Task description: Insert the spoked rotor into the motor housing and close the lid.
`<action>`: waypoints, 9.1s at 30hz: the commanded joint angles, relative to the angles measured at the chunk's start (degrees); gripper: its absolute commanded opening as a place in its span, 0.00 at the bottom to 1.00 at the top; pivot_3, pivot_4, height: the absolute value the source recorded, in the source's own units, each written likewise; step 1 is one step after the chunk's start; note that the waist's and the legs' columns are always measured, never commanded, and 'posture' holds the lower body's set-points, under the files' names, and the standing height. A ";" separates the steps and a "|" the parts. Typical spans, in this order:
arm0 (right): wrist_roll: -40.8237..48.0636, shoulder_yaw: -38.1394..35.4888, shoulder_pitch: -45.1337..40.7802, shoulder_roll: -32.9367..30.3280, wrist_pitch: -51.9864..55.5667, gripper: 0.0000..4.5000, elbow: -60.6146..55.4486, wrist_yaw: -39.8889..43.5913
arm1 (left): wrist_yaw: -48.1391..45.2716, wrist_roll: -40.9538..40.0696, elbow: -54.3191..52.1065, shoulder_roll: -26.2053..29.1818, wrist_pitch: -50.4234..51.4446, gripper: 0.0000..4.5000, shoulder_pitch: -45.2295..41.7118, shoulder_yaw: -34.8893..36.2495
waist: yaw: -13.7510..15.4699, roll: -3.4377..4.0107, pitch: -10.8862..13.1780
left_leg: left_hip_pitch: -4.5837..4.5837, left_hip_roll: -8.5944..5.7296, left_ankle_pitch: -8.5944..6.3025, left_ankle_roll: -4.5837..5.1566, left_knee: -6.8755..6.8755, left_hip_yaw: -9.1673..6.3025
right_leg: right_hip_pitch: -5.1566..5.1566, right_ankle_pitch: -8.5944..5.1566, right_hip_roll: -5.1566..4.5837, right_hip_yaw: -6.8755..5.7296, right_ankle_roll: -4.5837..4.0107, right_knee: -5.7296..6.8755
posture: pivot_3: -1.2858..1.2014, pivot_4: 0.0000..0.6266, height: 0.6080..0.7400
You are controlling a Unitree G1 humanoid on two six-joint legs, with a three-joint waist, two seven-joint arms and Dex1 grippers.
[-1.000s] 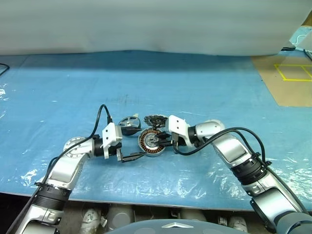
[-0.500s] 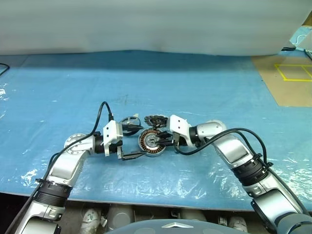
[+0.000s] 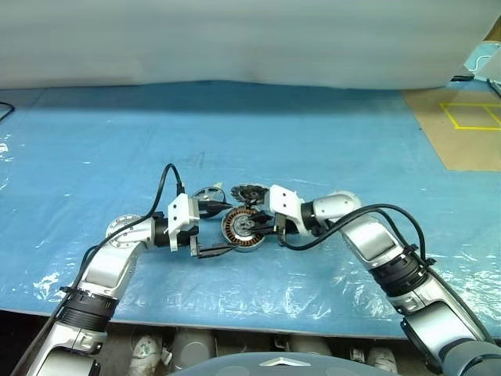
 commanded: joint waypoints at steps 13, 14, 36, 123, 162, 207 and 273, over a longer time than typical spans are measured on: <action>-0.58 -0.33 -1.95 0.93 -1.30 0.13 0.90 1.44 | 0.17 -0.18 -0.53 -0.25 -1.08 1.00 0.28 -0.10 | 0.02 0.00 0.00 | -0.02 0.00 0.00 0.00 0.00 0.00 | -0.01 0.00 0.00 -0.01 0.00 -0.01 | 0.52 0.24 1.00; -0.61 -0.24 -2.04 1.06 -1.29 0.13 0.92 1.49 | 0.17 -0.15 -0.45 -0.28 -1.13 1.00 0.23 -0.11 | 0.02 0.00 0.00 | -0.02 0.00 0.00 0.00 0.00 0.00 | 0.00 0.00 0.00 0.00 0.00 -0.01 | 0.52 0.24 1.00; -1.77 0.35 -2.66 2.38 -2.06 0.13 2.80 2.22 | -0.11 -0.11 0.81 -0.18 -1.82 1.00 -0.65 -0.01 | 0.03 0.00 0.00 | -0.02 0.00 0.00 0.00 0.00 0.00 | -0.01 0.00 0.00 -0.01 0.00 0.00 | 0.52 0.24 1.00; 0.91 0.27 -1.51 2.59 1.33 0.01 2.97 2.45 | 1.78 -1.70 -0.31 -1.76 -0.29 1.00 0.16 0.03 | 0.03 -0.04 -0.07 | -0.04 0.01 0.00 0.00 -0.05 0.01 | -0.04 0.00 0.00 -0.01 -0.02 -0.04 | 0.52 0.24 1.00; 14.14 -22.38 12.37 -14.16 8.66 0.01 -28.49 -4.21 | -11.89 8.37 31.99 5.66 -1.59 1.00 -27.16 -2.29 | 0.96 -0.09 -0.03 | -0.09 -0.03 0.01 -0.01 -0.09 -0.01 | -0.06 0.00 -0.01 0.01 0.00 -0.14 | 0.52 0.24 1.00; 18.10 -24.54 14.94 -17.56 14.04 0.00 -30.31 -11.08 | -19.45 24.14 60.31 1.23 -25.90 0.65 -45.03 -8.24 | 1.81 -0.13 -0.01 | -0.14 -0.05 0.01 -0.03 -0.08 -0.11 | -0.03 0.06 -0.02 -0.08 0.10 -0.13 | 0.52 0.24 1.00; 18.79 -23.23 28.20 -18.25 10.32 0.00 -33.55 -12.62 | -10.09 -3.64 3.92 1.87 8.78 0.30 -11.33 -1.80 | 1.60 0.05 0.05 | -0.12 -0.03 -0.01 -0.01 -0.19 -0.08 | 0.01 -0.17 -0.04 -0.15 0.04 -0.22 | 0.52 0.24 1.00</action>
